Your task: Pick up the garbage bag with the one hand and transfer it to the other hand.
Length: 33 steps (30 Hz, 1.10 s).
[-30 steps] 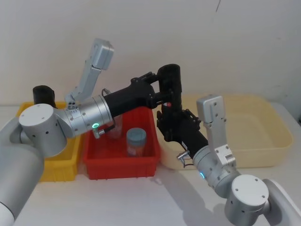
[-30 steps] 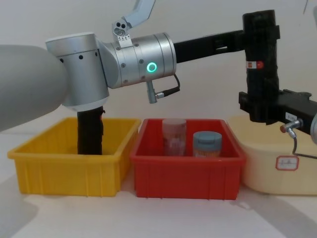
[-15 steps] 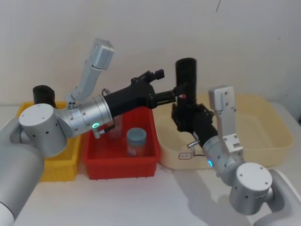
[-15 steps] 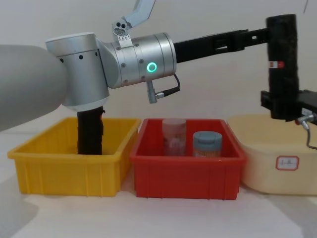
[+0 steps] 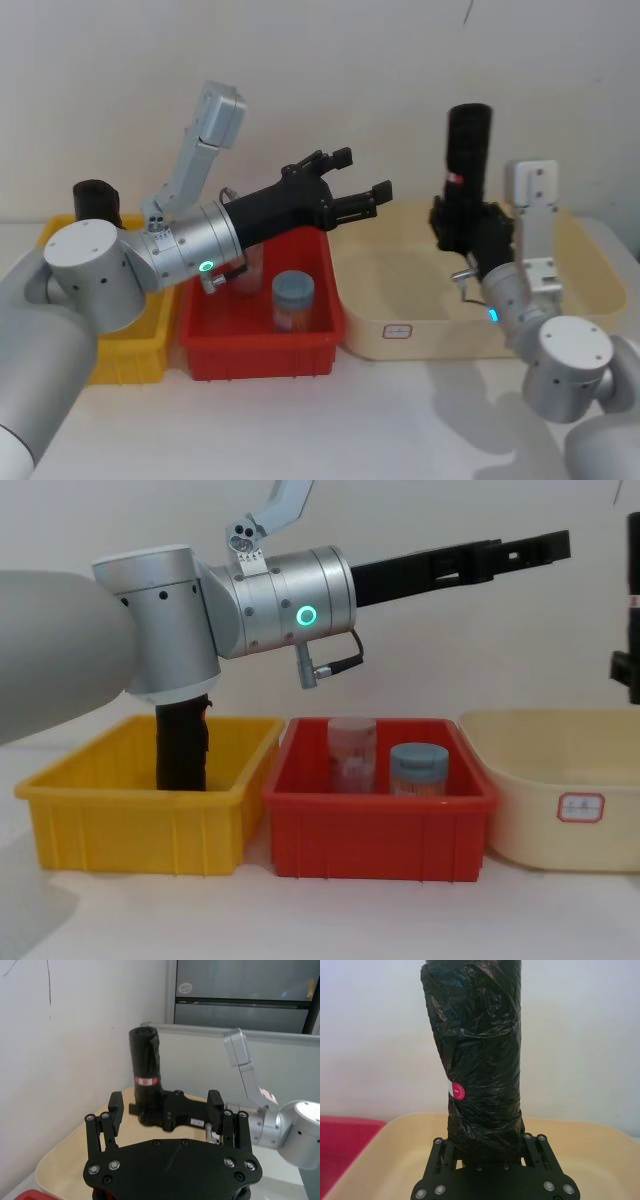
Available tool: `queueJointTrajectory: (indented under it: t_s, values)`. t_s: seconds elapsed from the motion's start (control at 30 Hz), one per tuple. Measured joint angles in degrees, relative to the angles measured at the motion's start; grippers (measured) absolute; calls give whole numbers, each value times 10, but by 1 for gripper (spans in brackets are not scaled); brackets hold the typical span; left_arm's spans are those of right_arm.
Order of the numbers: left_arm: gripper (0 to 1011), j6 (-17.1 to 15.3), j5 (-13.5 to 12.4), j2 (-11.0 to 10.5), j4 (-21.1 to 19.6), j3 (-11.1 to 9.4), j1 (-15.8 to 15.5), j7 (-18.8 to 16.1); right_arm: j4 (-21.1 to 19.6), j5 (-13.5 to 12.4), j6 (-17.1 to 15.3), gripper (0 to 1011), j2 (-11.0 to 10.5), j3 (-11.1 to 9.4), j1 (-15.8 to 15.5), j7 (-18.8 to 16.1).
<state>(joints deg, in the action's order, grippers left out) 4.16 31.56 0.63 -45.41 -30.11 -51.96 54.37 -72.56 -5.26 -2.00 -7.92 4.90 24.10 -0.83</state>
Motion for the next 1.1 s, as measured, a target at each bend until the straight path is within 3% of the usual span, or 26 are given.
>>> queueJointTrajectory:
  t_s: [0.27,0.37,0.73,1.1]
  values:
    - [1001,0,0,0,0,0,0,0,2,-8,0,581,-8,-28,3,5]
    - [1001,0,0,0,0,0,0,0,-2,-9,-2,718,-12,-37,3,6]
    - [1001,0,0,0,0,0,0,0,-19,12,-8,1001,-26,-40,-4,10]
    - [1001,0,0,0,-1,0,0,0,-44,40,-6,1000,-31,-28,-5,11]
